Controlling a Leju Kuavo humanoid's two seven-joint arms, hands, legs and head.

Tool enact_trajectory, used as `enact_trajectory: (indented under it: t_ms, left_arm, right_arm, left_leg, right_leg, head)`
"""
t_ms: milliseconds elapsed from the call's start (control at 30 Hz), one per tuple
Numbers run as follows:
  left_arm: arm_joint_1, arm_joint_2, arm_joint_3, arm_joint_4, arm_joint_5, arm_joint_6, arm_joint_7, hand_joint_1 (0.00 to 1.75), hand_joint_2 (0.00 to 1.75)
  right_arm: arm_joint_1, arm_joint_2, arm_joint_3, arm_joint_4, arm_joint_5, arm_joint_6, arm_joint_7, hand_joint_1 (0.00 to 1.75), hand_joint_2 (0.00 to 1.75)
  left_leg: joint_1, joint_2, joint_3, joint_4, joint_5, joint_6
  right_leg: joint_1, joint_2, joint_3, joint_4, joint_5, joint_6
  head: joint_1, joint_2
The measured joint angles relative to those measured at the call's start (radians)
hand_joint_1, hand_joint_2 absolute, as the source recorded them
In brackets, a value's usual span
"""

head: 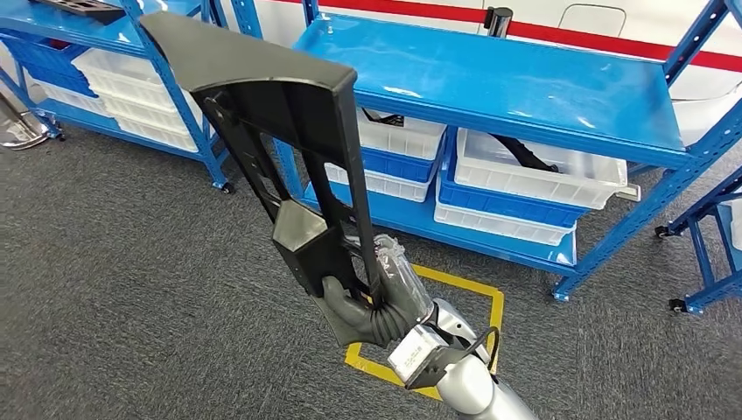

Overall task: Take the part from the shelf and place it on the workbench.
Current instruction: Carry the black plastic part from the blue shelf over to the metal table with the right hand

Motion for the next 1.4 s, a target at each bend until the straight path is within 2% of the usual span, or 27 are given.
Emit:
enact_trajectory:
  t_ms: [33,67,100,133,200,267,333,400,467,533,567,600,667,733,800,867,933,1000,1067,1100,1133,1167,1200,1267,1300,1367,1400]
  left_arm:
    - [0.0,0.0,0.0,0.0,-0.002,0.0,0.0,0.0,1.75]
    - [0.001,0.0,0.0,0.0,-0.003,-0.001,0.0,0.0,1.75]
    - [0.002,-0.001,0.0,0.0,-0.005,-0.001,0.0,0.0,1.75]
    - [0.002,0.0,0.0,0.0,-0.006,-0.001,0.0,0.0,1.75]
    - [0.001,0.0,-0.001,0.0,-0.008,-0.001,0.0,0.0,1.75]
    - [-0.003,0.0,-0.001,0.0,-0.008,-0.003,0.0,0.0,1.75]
    - [-0.004,0.0,-0.002,0.0,-0.009,-0.009,0.0,0.0,1.75]
    - [-0.004,-0.001,-0.002,0.0,-0.009,-0.023,0.0,0.0,1.75]
    - [-0.006,0.0,-0.002,0.0,-0.009,-0.044,0.0,0.0,1.75]
    - [-0.008,0.002,-0.002,0.0,-0.009,-0.07,0.0,0.0,1.75]
    - [-0.007,0.002,-0.002,0.0,-0.009,-0.08,0.0,0.0,1.75]
    - [-0.006,0.002,-0.002,0.0,-0.009,-0.086,0.0,0.0,1.75]
    - [-0.004,0.003,-0.002,0.0,-0.009,-0.093,0.0,0.0,1.75]
    - [-0.004,0.003,-0.002,0.0,-0.009,-0.095,0.0,0.0,1.75]
    - [-0.003,0.004,-0.002,0.0,-0.009,-0.095,0.0,0.0,1.75]
    - [0.001,0.007,-0.002,0.0,-0.009,-0.096,0.0,0.0,1.75]
    - [0.004,0.008,-0.002,0.001,-0.009,-0.096,0.0,0.0,1.75]
    - [0.003,0.007,-0.003,0.001,-0.009,-0.096,0.0,0.0,1.75]
    - [0.003,0.007,-0.003,0.001,-0.009,-0.096,0.0,0.0,1.75]
    - [0.004,0.007,-0.003,0.001,-0.009,-0.096,0.0,0.0,1.75]
    - [0.004,0.007,-0.003,0.001,-0.009,-0.096,0.0,0.0,1.75]
    - [0.004,0.007,-0.003,0.001,-0.009,-0.097,0.0,0.0,1.75]
    - [0.004,0.007,-0.003,0.001,-0.009,-0.101,0.0,0.0,1.75]
    - [0.001,0.007,-0.004,0.0,-0.009,-0.123,0.0,0.0,1.75]
    - [0.0,0.007,-0.004,0.001,-0.01,-0.141,0.0,0.0,1.75]
    - [0.0,0.008,-0.007,0.001,-0.013,-0.179,0.0,0.0,1.75]
    - [0.001,0.009,-0.007,0.001,-0.015,-0.194,0.0,0.0,1.75]
  right_arm:
    - [0.002,0.0,0.0,0.0,0.0,0.0,0.0,1.75,1.75]
    - [0.003,0.0,0.0,0.0,0.0,0.0,0.0,1.75,1.75]
    - [0.005,0.0,0.0,-0.001,0.001,0.0,0.001,1.75,1.75]
    - [0.006,0.0,0.0,-0.002,0.002,0.0,0.002,1.75,1.75]
    - [0.007,0.001,0.0,-0.007,0.006,0.0,0.004,1.75,1.75]
    - [0.01,0.001,-0.001,-0.014,0.012,0.0,0.007,1.75,1.75]
    - [0.014,0.002,0.0,-0.019,0.017,0.0,0.009,1.75,1.75]
    - [0.015,0.002,-0.001,-0.024,0.02,0.001,0.011,1.75,1.75]
    - [0.018,0.001,-0.003,-0.029,0.02,0.002,0.013,1.75,1.75]
    - [0.026,-0.002,-0.006,-0.03,0.021,0.003,0.015,1.75,1.75]
    - [0.03,-0.004,-0.008,-0.03,0.022,0.003,0.015,1.75,1.75]
    - [0.033,-0.005,-0.009,-0.03,0.023,0.003,0.015,1.75,1.75]
    - [0.035,-0.006,-0.011,-0.032,0.025,0.003,0.016,1.75,1.75]
    - [0.035,-0.006,-0.012,-0.033,0.026,0.003,0.016,1.75,1.75]
    - [0.037,-0.006,-0.015,-0.035,0.026,0.003,0.016,1.75,1.75]
    - [0.037,-0.003,-0.017,-0.037,0.027,0.003,0.016,1.75,1.75]
    - [0.036,0.001,-0.018,-0.041,0.028,0.003,0.016,1.75,1.75]
    - [0.037,0.003,-0.019,-0.042,0.028,0.004,0.016,1.75,1.75]
    - [0.039,0.002,-0.019,-0.042,0.029,0.004,0.017,1.75,1.75]
    - [0.04,0.002,-0.019,-0.042,0.029,0.004,0.017,1.75,1.75]
    - [0.04,0.002,-0.019,-0.042,0.029,0.005,0.017,1.75,1.75]
    - [0.04,0.002,-0.019,-0.042,0.029,0.005,0.017,1.75,1.75]
    - [0.04,0.002,-0.019,-0.043,0.029,0.005,0.017,1.75,1.75]
    - [0.04,0.002,-0.02,-0.044,0.032,0.006,0.017,1.75,1.75]
    - [0.04,0.002,-0.02,-0.044,0.034,0.006,0.017,1.75,1.75]
    - [0.041,0.003,-0.021,-0.045,0.04,0.009,0.016,1.75,1.75]
    - [0.042,0.004,-0.021,-0.047,0.044,0.01,0.016,1.75,1.75]
  left_leg:
    - [0.003,0.006,-0.024,0.058,-0.024,-0.005]
    - [0.007,0.01,-0.036,0.088,-0.03,-0.009]
    - [0.01,0.015,-0.028,0.081,-0.019,-0.012]
    - [0.013,0.024,-0.002,0.038,0.007,-0.014]
    - [0.013,0.066,0.072,-0.093,0.058,-0.014]
    - [0.006,0.095,0.109,-0.167,0.074,-0.005]
    - [-0.002,0.079,0.107,-0.175,0.072,0.011]
    - [-0.004,0.059,0.109,-0.182,0.077,0.027]
    - [-0.002,0.039,0.11,-0.188,0.083,0.043]
    - [-0.003,0.014,0.107,-0.188,0.086,0.051]
    - [-0.004,0.001,0.105,-0.188,0.087,0.051]
    - [-0.004,-0.013,0.105,-0.188,0.088,0.052]
    - [-0.004,-0.039,0.106,-0.187,0.09,0.049]
    - [-0.007,-0.063,0.103,-0.184,0.093,0.042]
    - [-0.008,-0.08,0.098,-0.183,0.096,0.031]
    - [-0.004,-0.089,0.092,-0.184,0.1,0.019]
    - [-0.002,-0.056,0.071,-0.148,0.073,0.008]
    - [0.0,-0.008,0.022,-0.038,0.008,-0.001]
    - [0.007,0.009,-0.029,0.074,-0.037,-0.01]
    - [0.01,0.013,-0.035,0.09,-0.036,-0.013]
    - [0.013,0.018,-0.021,0.066,-0.017,-0.016]
    - [0.016,0.029,0.011,0.01,0.011,-0.018]
    - [0.017,0.053,0.051,-0.059,0.036,-0.018]
    - [0.014,0.086,0.105,-0.155,0.065,-0.01]
    - [0.01,0.092,0.112,-0.171,0.066,-0.003]
    - [0.004,0.069,0.111,-0.174,0.069,0.013]
    - [0.003,0.059,0.111,-0.177,0.072,0.021]
  right_leg:
    - [0.002,-0.011,-0.001,0.0,0.0,-0.001]
    - [0.002,-0.022,-0.002,0.0,0.0,-0.001]
    - [0.002,-0.033,-0.002,0.001,0.0,0.0]
    - [0.002,-0.043,-0.002,0.001,-0.001,0.001]
    - [0.006,-0.059,0.0,0.003,-0.006,0.008]
    - [0.014,-0.075,0.0,0.004,-0.011,0.019]
    - [0.018,-0.094,0.001,0.003,-0.014,0.029]
    - [0.014,-0.078,-0.007,0.025,-0.032,0.037]
    - [0.009,-0.031,-0.052,0.121,-0.082,0.033]
    - [0.008,-0.005,-0.12,0.258,-0.134,0.026]
    - [0.008,-0.001,-0.143,0.299,-0.142,0.028]
    - [0.008,0.002,-0.147,0.302,-0.134,0.033]
    - [0.005,0.016,-0.101,0.197,-0.079,0.047]
    - [0.0,0.053,-0.046,0.065,-0.026,0.051]
    - [0.001,0.07,-0.029,0.019,-0.008,0.041]
    - [-0.002,0.051,-0.025,0.016,0.0,0.026]
    - [-0.007,0.032,-0.023,0.011,0.008,0.01]
    - [-0.004,0.011,-0.023,0.009,0.011,0.002]
    - [0.0,-0.013,-0.024,0.01,0.01,0.0]
    - [0.001,-0.025,-0.025,0.01,0.01,0.0]
    - [0.001,-0.035,-0.025,0.01,0.009,0.001]
    - [0.001,-0.045,-0.024,0.01,0.007,0.002]
    - [0.003,-0.054,-0.022,0.011,0.005,0.005]
    - [0.011,-0.07,-0.02,0.012,-0.001,0.015]
    - [0.015,-0.078,-0.019,0.013,-0.004,0.02]
    - [0.016,-0.092,-0.018,0.013,-0.009,0.032]
    - [0.014,-0.085,-0.02,0.022,-0.016,0.036]
  head:
    - [0.0,0.0]
    - [0.0,0.0]
    - [0.0,0.0]
    - [0.0,0.0]
    - [0.0,0.0]
    - [0.002,0.0]
    - [0.005,0.0]
    - [0.005,0.0]
    - [0.005,0.0]
    - [0.006,0.0]
    - [0.005,0.0]
    - [0.005,0.0]
    - [0.005,0.0]
    - [0.005,0.0]
    - [0.004,0.0]
    - [0.004,0.0]
    - [0.002,0.0]
    - [-0.001,0.0]
    - [-0.002,0.0]
    - [-0.002,0.0]
    - [-0.002,0.0]
    - [-0.002,0.0]
    - [-0.002,0.0]
    - [0.0,0.0]
    - [0.001,0.0]
    - [0.003,0.0]
    - [0.004,0.0]
